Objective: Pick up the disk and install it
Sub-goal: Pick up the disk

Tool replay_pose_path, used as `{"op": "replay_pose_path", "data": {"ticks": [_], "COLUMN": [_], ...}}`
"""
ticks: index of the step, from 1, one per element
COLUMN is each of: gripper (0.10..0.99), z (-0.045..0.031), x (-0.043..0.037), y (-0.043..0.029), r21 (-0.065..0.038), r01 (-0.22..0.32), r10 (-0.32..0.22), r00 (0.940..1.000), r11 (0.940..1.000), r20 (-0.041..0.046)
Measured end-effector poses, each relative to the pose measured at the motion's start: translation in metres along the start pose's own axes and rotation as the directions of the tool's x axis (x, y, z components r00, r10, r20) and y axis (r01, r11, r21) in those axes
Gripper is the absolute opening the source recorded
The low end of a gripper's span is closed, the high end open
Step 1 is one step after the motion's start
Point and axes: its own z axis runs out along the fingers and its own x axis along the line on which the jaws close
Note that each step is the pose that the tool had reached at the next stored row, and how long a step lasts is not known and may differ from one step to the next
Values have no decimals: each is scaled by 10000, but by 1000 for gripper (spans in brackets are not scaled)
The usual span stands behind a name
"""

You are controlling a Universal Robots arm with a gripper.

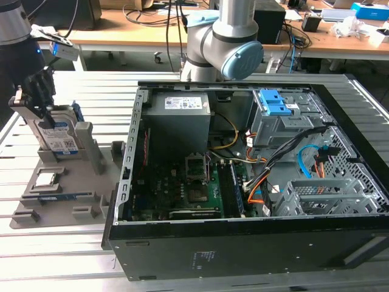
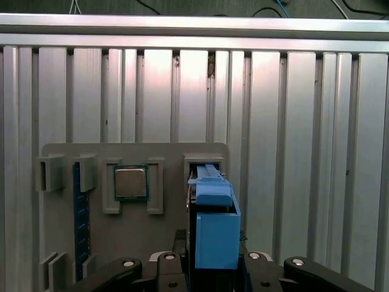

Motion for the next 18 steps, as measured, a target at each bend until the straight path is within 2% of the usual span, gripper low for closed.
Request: {"op": "replay_pose_path", "data": {"ticks": [14,18], "gripper": [361,361], "z": [0,-35], "x": [0,1], "y": [2,2], "r21": [1,0], "r01": [0,0], "r10": [0,0], "r00": [10000,10000], "r11": [10000,10000], "r20": [1,2]}}
